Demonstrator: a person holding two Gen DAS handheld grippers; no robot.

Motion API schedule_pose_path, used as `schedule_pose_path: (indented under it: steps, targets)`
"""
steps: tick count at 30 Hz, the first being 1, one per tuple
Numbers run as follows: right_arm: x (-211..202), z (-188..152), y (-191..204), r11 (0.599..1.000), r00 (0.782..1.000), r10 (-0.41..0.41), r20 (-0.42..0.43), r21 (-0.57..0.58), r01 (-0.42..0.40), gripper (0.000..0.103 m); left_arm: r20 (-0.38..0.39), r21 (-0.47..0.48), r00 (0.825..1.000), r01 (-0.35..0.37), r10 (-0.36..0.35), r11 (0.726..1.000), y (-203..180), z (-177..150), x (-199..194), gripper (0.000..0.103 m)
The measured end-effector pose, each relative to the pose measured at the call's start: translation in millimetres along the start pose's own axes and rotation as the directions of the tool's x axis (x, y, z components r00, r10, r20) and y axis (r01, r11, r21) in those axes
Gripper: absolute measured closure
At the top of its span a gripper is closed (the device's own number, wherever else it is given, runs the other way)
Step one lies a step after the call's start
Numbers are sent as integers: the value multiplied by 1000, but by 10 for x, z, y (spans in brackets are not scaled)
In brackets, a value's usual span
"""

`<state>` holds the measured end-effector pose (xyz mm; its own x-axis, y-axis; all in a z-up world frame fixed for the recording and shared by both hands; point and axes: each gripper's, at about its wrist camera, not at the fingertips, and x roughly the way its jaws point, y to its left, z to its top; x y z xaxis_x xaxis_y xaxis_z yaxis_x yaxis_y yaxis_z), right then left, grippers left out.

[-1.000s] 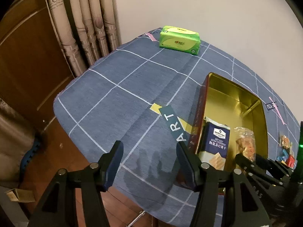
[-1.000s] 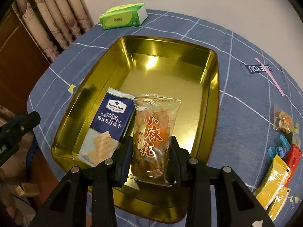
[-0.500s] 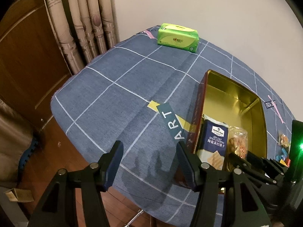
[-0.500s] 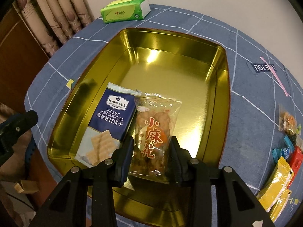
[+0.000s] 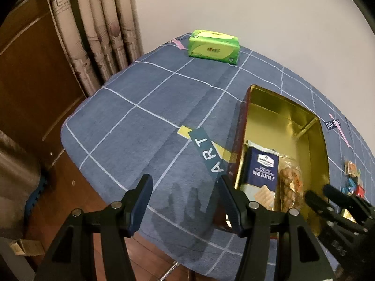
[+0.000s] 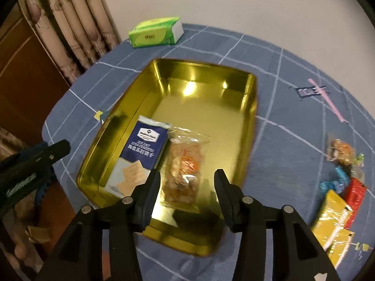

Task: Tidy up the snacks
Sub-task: 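Lower the dough-twist bag into the tin beside the crackers with the right tool, then return both tools to the snack pile and grasp a large yellow bag with the right tool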

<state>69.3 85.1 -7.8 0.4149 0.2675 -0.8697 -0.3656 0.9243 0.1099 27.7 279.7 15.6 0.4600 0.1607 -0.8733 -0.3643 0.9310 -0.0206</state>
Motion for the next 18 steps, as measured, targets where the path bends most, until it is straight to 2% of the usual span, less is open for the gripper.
schedule_pose_path:
  steps: [4,9,13,15,18]
  targets:
    - [-241,-154,-242,999,999,-32,24,3,32,56,-4,21,1000,3,-3,1000,-67,-18,4,43]
    - [-522,-368,-709,993,993,-109,36,59,106,55,7,43,1000,13,-14,999,-137,-32,-29,44]
    - [-691,-556,-1082,978,983,-177,41,122,171,41,8,59,1000,14,-14,998,-165,-39,-38,43]
    - [-761,-678,-1249,967,976,-214,38,148,207,40,10,65,1000,16,-17,998,-181,-42,-44,43]
    - [-823,-879,-1522,950,970,-242,6,203,236,34,5,77,1000,18,-18,997,-203,-51,-42,41]
